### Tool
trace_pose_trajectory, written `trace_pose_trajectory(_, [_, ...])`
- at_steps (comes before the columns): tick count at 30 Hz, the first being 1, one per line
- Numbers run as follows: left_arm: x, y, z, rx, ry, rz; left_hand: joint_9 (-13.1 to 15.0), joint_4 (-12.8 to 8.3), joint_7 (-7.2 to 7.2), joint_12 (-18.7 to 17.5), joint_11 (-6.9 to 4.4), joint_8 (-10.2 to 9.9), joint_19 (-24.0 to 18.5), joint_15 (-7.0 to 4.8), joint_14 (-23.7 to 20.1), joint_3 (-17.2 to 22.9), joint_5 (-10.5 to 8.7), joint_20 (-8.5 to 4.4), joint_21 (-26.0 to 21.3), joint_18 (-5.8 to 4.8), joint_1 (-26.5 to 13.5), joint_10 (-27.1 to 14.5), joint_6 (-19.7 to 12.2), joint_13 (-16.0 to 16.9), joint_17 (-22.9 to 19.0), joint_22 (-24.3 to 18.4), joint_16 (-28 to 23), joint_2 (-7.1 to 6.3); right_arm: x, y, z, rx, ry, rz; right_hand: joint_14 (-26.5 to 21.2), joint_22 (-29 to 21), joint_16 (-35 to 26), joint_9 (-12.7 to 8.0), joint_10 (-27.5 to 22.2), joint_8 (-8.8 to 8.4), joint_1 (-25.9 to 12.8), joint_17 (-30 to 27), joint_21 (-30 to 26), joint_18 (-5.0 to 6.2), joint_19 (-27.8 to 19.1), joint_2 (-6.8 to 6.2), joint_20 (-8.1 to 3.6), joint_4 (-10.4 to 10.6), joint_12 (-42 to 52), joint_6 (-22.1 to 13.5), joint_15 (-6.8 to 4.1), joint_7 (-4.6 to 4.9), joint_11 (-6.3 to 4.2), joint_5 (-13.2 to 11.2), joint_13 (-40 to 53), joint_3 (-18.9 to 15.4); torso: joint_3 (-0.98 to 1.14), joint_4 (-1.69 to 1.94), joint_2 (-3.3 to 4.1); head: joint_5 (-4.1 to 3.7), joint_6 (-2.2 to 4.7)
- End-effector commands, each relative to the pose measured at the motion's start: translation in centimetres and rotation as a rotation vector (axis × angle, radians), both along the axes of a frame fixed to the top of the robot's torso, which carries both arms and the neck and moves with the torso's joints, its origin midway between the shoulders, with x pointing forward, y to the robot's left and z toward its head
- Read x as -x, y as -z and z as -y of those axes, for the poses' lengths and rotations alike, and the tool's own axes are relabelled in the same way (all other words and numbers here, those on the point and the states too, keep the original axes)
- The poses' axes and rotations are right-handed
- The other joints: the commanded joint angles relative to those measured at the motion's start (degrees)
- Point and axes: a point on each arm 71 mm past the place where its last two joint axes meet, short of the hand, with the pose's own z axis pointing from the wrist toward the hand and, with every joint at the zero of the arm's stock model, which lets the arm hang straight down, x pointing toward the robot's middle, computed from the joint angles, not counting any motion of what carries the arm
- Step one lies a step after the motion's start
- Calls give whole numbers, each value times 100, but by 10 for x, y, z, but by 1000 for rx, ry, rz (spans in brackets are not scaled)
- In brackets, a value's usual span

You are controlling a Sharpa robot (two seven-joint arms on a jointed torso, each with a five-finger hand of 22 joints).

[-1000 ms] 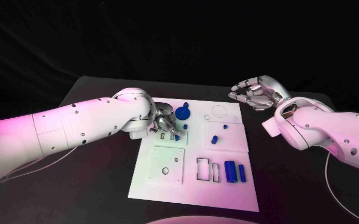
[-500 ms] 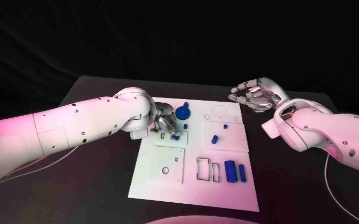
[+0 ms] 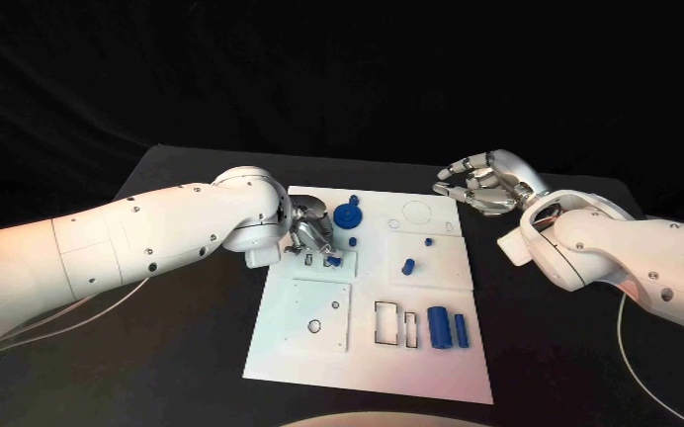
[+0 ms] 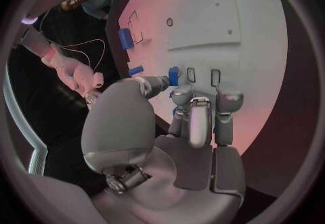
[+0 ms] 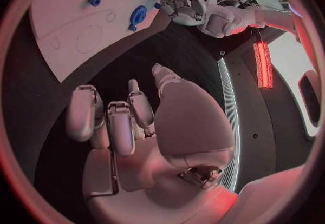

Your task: Assemble the parts on the task board

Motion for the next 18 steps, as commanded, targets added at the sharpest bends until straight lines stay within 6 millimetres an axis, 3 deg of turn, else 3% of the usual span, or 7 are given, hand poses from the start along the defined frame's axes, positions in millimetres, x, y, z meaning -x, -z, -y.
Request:
trace_pose_trajectory(1, [1,-3,-1,47,-39,2,421,-750,-16,49,5,36,25,-22,297,785,7,-24,19,-64,34,65,-25,34,409,0,2,80,1,0,-1,6,-15,4,331,-9,-20,10,-26,28,49,315,-27,38,-19,-7,-1,28,-19,-29,-44,-6,2,37,-5,-5,-2,4,1,-5,0])
trace_pose_trajectory(5, [3,-6,-6,63,-59,28,474,-824,-34,116,-11,64,82,-37,323,874,41,-33,70,-75,-13,145,18,122,471,84,34,20,1,0,1,5,-10,4,331,-9,-20,10,-26,28,49,315,-27,38,-19,-7,-1,28,-19,-29,-44,-6,2,37,-5,-5,3,5,3,-13,2])
trace_pose_trajectory(13, [6,-10,-13,61,-72,127,590,-1043,-88,264,-71,100,252,-97,332,1105,486,-93,220,-118,-228,342,180,330,485,340,40,-145,0,0,4,4,2,7,330,-11,-23,10,-29,32,42,310,-30,39,-20,-6,-2,38,-22,-31,-44,-5,2,45,-9,-10,-3,12,1,-23,-21])
trace_pose_trajectory(18, [8,-8,-15,33,-71,176,614,-1091,-100,302,-83,101,292,-109,333,1136,595,-106,255,-129,-282,384,216,388,486,405,39,-167,0,0,5,4,4,8,326,-20,-29,10,-34,35,39,292,-40,41,-26,-6,-2,44,-28,-32,-44,-5,2,48,-16,-13,-4,19,-5,-8,-35])
